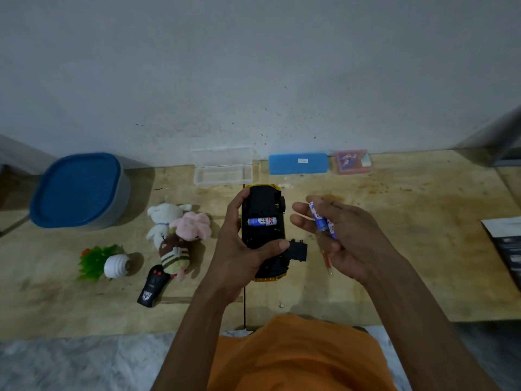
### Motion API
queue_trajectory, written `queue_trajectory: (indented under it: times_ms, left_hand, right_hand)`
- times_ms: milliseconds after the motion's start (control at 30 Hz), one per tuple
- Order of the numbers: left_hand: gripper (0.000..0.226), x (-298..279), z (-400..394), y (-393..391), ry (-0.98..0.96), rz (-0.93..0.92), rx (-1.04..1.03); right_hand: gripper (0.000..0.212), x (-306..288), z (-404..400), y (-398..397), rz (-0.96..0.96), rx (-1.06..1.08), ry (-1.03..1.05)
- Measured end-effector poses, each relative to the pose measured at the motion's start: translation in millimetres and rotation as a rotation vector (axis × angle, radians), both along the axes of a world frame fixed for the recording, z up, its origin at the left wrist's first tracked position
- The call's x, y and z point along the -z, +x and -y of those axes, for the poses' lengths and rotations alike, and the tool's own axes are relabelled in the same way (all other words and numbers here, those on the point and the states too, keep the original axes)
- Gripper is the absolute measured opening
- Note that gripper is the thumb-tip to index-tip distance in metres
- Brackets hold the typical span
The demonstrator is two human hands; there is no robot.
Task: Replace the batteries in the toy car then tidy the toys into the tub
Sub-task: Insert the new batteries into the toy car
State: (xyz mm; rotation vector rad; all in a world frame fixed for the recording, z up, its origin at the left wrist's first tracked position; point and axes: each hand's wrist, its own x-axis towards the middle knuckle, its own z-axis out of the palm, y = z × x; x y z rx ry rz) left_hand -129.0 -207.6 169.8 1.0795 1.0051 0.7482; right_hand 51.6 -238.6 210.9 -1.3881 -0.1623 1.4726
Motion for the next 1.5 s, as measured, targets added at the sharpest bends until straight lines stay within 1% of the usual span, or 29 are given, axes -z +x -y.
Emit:
queue_trajectory:
  times_ms: [133, 267, 300, 500, 600, 700, 767, 833, 900, 967, 1100, 1233, 1300, 1400, 1500]
  left_hand:
    - [0.099, 0.7, -0.5, 3.4, -0.013, 0.021, 0.006]
    - [0.099, 1.5, -1.5, 1.9, -0.02, 0.036, -0.007]
    - [0.099, 1.5, -1.8, 1.2, -0.017, 0.035, -0.011]
    - [0.099, 2.6, -2.2, -3.6, -0.007, 0.023, -0.02]
    - [0.101, 3.7, -1.7, -5.5, -0.004, 0.005, -0.02]
    - [0.101, 4.0, -1.6, -6.5, 0.007, -0.01, -0.02]
    - [0.101, 3.5, -1.5, -6.3, 0.015, -0.022, -0.01]
    - [0.101, 2.5, -2.0, -6.2, 0.017, -0.023, -0.006]
    - [0.101, 2.0, -3.2, -6.4, 0.02, -0.013, -0.008]
    - [0.1, 1.7, -4.4, -6.7, 0.015, 0.007, -0.013]
    - [0.1, 1.7, -5.5, -7.6, 0.001, 0.028, -0.012]
    - [0.101, 2.0, -6.4, -9.3, -0.008, 0.027, -0.008]
    - [0.101, 1.3, -7.1, -10.1, -0.016, 0.029, -0.006]
    - [0.101, 0.2, -9.3, -11.7, -0.03, 0.035, 0.001]
    - [0.102, -1.0, -11.0, -12.6, -0.046, 0.025, 0.026]
  right_hand:
    - [0.022, -3.5, -2.0, -0.5, 0.044, -0.005, -0.041]
    - [0.019, -6.0, -4.0, -0.8, -0.015, -0.014, -0.009]
    - [0.018, -6.4, -4.5, -0.8, -0.004, -0.023, -0.004]
    - [0.012, 0.7, -7.5, -6.0, 0.254, -0.133, -0.02]
    - [0.012, 1.3, -8.5, -8.4, 0.307, -0.162, 0.027]
    - [0.013, 1.3, -7.6, -10.3, 0.379, -0.252, 0.099]
    - [0.013, 3.3, -7.7, -12.4, 0.514, -0.31, 0.139]
    - [0.013, 6.1, -10.0, -14.4, 0.727, -0.381, 0.174]
    - [0.017, 9.3, -12.4, -15.4, 0.94, -0.445, 0.187]
    - [0.023, 12.4, -14.0, -15.0, 1.044, -0.453, 0.181]
    - [0.026, 13.7, -15.4, -15.2, 1.084, -0.481, 0.221]
    - [0.025, 10.4, -17.3, -12.3, 1.179, -0.617, 0.246]
    - [0.023, 8.5, -18.1, -10.5, 1.191, -0.668, 0.27]
    - [0.022, 3.8, -21.4, -7.1, 1.099, -0.701, 0.336]
    - [0.017, -0.6, -27.9, -7.4, 0.998, -0.699, 0.411]
